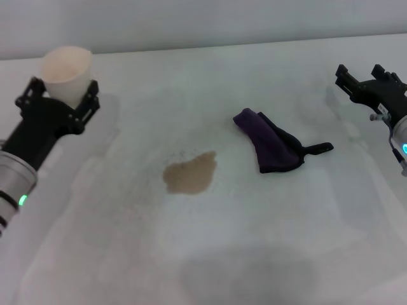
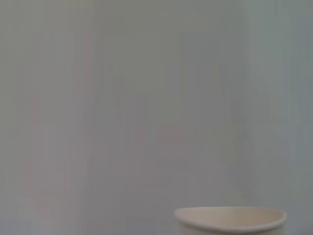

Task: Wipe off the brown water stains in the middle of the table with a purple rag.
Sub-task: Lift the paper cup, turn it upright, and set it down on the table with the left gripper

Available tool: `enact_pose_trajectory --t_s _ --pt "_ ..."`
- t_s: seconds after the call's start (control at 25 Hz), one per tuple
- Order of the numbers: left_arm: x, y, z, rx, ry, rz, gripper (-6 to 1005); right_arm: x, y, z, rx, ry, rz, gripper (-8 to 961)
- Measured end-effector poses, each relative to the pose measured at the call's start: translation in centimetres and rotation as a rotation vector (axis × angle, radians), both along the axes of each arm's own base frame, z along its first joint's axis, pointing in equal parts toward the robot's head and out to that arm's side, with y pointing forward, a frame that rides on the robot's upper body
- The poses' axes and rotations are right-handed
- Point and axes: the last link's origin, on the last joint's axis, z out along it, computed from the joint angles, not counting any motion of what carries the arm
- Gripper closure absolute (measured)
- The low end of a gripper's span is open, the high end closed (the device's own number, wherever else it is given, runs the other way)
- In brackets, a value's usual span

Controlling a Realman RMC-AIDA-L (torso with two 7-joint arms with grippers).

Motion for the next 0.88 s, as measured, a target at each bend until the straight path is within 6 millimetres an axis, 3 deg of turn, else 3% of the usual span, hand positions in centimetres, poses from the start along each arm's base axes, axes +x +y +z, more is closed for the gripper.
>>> enact_pose_trajectory --t_s 0.32,0.88 --pt "-1.0 -1.1 -2.8 -0.102 -0.028 0.159 245 -0.1 -0.1 -0.3 -0.01 0.004 0.003 84" --pt "-3.3 -2.8 -3.6 -0.141 0.006 0.259 244 -0.2 -0.3 -0.6 -0.017 0.009 0.004 85"
